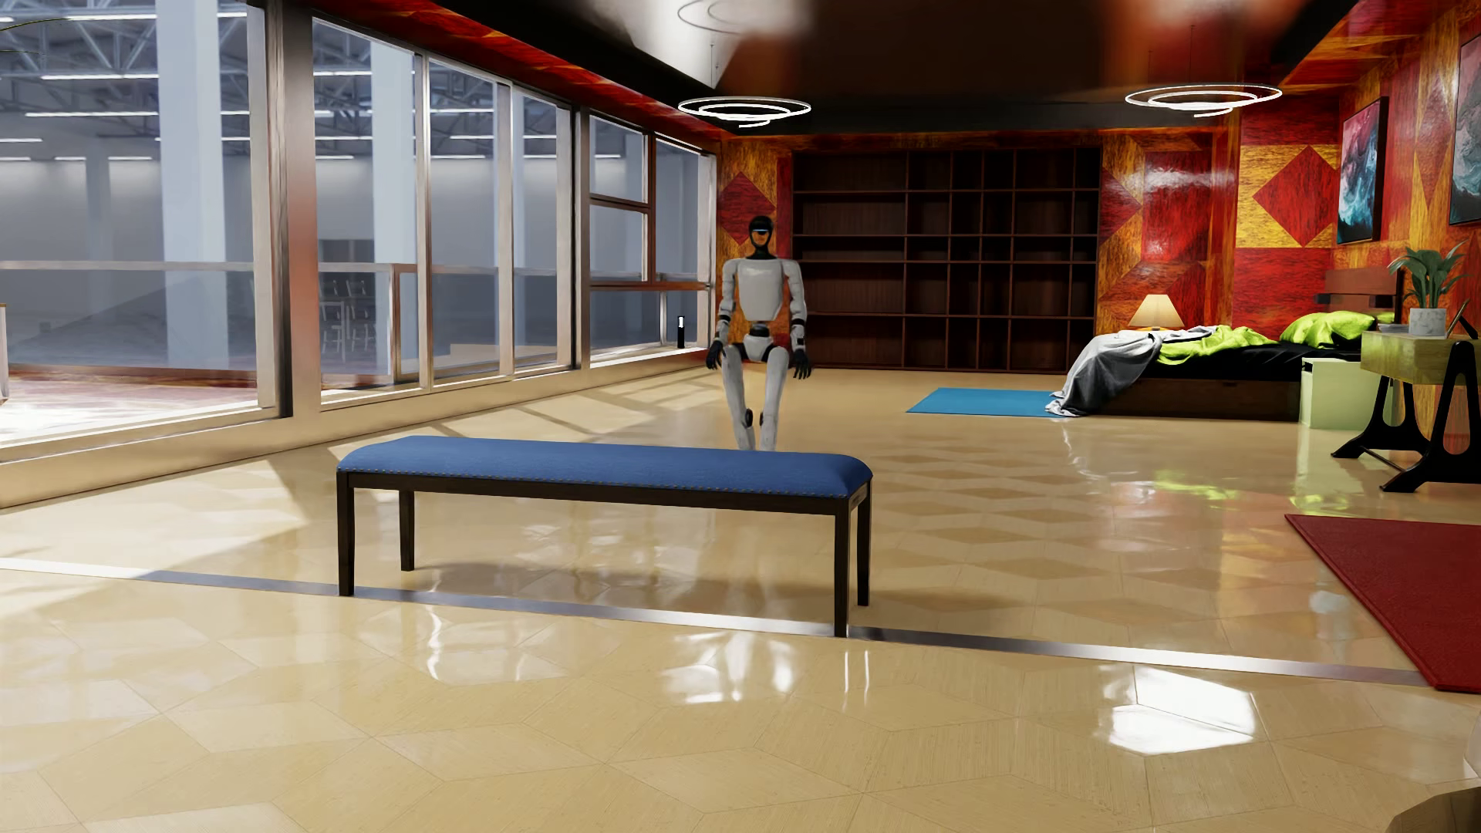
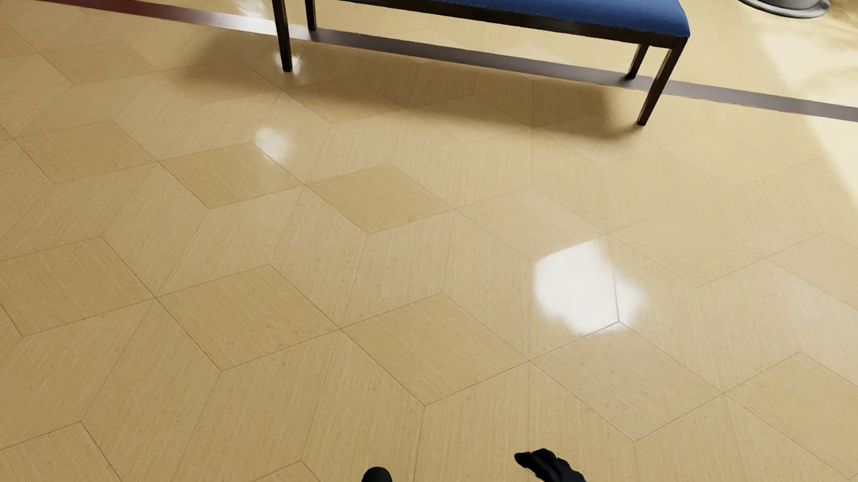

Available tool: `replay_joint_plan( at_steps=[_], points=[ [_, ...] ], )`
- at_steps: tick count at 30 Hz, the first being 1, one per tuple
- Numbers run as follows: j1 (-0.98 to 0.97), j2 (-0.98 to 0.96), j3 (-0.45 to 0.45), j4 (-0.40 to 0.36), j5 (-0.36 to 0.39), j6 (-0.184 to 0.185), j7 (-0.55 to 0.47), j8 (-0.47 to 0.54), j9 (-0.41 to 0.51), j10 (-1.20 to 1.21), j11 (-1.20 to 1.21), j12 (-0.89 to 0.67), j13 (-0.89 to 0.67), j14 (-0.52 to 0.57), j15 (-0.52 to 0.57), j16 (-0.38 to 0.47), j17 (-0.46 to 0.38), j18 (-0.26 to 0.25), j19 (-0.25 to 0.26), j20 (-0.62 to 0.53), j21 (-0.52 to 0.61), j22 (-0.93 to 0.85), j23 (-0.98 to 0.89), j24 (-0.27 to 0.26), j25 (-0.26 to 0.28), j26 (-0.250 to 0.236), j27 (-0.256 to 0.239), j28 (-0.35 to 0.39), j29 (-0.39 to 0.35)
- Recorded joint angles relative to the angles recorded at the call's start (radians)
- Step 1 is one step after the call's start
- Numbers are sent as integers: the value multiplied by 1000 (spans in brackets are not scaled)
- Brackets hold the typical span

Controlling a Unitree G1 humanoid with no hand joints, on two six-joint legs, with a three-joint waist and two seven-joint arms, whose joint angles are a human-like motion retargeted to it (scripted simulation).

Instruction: Approach the bench

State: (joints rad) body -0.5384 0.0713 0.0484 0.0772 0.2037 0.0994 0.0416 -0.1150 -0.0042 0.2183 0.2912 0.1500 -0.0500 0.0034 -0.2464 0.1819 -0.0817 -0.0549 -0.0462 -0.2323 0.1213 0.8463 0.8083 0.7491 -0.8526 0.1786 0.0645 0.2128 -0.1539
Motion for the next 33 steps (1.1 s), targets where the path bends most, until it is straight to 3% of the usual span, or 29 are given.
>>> replay_joint_plan(
  at_steps=[1,3,4,5,7,8,9,10,11,12,14,16,18,20,21,22,23,24,25,26,28,29,30,31,32,33],
  points=[
    [3,34,6,-9,2,-3,10,19,-1,-45,7,6,-4,-8,-2,-8,-1,-36,10,1,11,19,-12,13,8,0,-6,-3,-3],
    [17,93,17,-61,-16,-17,-45,63,-4,12,38,24,9,90,11,-40,-6,58,28,7,33,61,-22,36,15,6,-3,3,-3],
    [42,114,17,-79,-35,-30,-47,81,-8,35,73,33,22,147,51,-60,-11,71,46,9,41,89,-14,47,16,10,5,5,3],
    [74,118,14,-94,-61,-47,-28,95,-12,51,131,35,40,164,131,-80,-17,53,74,7,44,124,2,62,15,13,21,1,10],
    [126,30,8,-142,-123,-86,7,127,-15,87,378,10,81,102,347,-108,-30,102,248,-13,44,184,46,103,6,4,69,-28,43],
    [154,-52,9,-161,-154,-102,31,123,-13,103,550,-11,96,62,466,-115,-41,119,292,-20,55,192,61,119,-2,-11,79,-37,80],
    [179,-141,13,-178,-219,-116,56,75,-10,121,707,-35,107,24,573,-121,-61,135,294,-23,76,184,65,129,-14,-28,70,-36,121],
    [207,-227,9,-198,-266,-130,70,82,-4,134,831,-64,120,-13,578,-124,-86,144,294,-25,97,169,57,136,-25,-42,50,-29,149],
    [232,-312,3,-222,-306,-144,75,97,2,151,919,-98,138,-51,488,-128,-110,147,298,-31,102,153,39,140,-31,-52,36,-21,150],
    [264,-386,-6,-244,-351,-156,71,92,9,161,958,-139,161,-86,393,-127,-114,146,270,-37,88,147,16,145,-23,-63,46,-15,122],
    [328,-498,-31,-283,-400,-173,41,66,18,182,895,-227,217,-147,207,-127,-98,149,151,-56,11,141,-23,157,32,-75,81,-13,46],
    [398,-569,-58,-300,-365,-177,-3,72,20,173,670,-305,249,-181,114,-125,-74,151,120,-68,-41,125,-33,157,77,-84,101,-14,18],
    [468,-604,-74,-308,-329,-173,-37,62,18,137,357,-353,254,-195,148,-130,-70,151,113,-68,-36,83,-26,133,65,-99,105,0,37],
    [543,-601,-82,-314,-308,-167,-66,-8,14,76,20,-367,251,-195,211,-133,-66,151,147,-85,-27,30,-27,99,44,-130,102,19,68],
    [579,-608,-86,-321,-299,-164,-82,-39,11,59,-88,-365,255,-202,199,-135,-64,152,175,-106,-34,12,-34,85,41,-146,99,23,78],
    [612,-620,-91,-327,-291,-161,-99,-42,8,57,-121,-360,261,-212,175,-136,-60,152,236,-130,-46,6,-42,79,42,-157,98,23,80],
    [644,-616,-97,-328,-277,-157,-116,-14,5,63,-110,-349,267,-214,203,-135,-51,148,223,-153,-58,10,-47,82,42,-160,99,24,77],
    [686,-616,-104,-320,-255,-149,-131,22,2,78,-48,-331,273,-212,263,-134,-37,139,154,-167,-69,26,-47,89,41,-151,104,30,71],
    [722,-599,-108,-306,-240,-138,-141,24,-3,99,0,-305,278,-190,326,-136,-23,123,73,-169,-78,53,-40,94,38,-128,109,41,64],
    [741,-578,-111,-289,-225,-121,-155,13,-8,144,47,-275,279,-143,347,-142,-10,91,37,-159,-85,90,-26,92,33,-91,114,49,58],
    [695,-525,-116,-252,-189,-84,-201,-28,-16,338,93,-226,268,21,287,-136,16,-92,-21,-158,-109,183,13,96,26,-27,127,0,53],
    [631,-494,-121,-243,-176,-69,-215,-59,-17,496,100,-213,250,122,254,-111,33,-188,-37,-195,-128,211,21,129,28,-30,138,-72,59],
    [543,-467,-135,-222,-170,-59,-159,-96,-16,664,109,-211,238,228,219,-65,52,-193,-42,-248,-140,219,18,175,33,-60,135,-149,59],
    [446,-434,-144,-187,-164,-49,-134,-128,-14,817,112,-210,224,267,186,-12,64,-193,-40,-290,-137,202,9,212,32,-98,122,-203,54],
    [352,-400,-146,-159,-153,-38,-151,-152,-10,933,115,-201,219,203,152,36,63,-193,-35,-299,-121,167,15,218,23,-123,83,-224,33],
    [263,-365,-143,-114,-138,-26,-153,-168,-6,1008,120,-183,199,132,119,73,57,-195,-28,-269,-95,127,21,190,6,-126,59,-217,22]
  ],
)
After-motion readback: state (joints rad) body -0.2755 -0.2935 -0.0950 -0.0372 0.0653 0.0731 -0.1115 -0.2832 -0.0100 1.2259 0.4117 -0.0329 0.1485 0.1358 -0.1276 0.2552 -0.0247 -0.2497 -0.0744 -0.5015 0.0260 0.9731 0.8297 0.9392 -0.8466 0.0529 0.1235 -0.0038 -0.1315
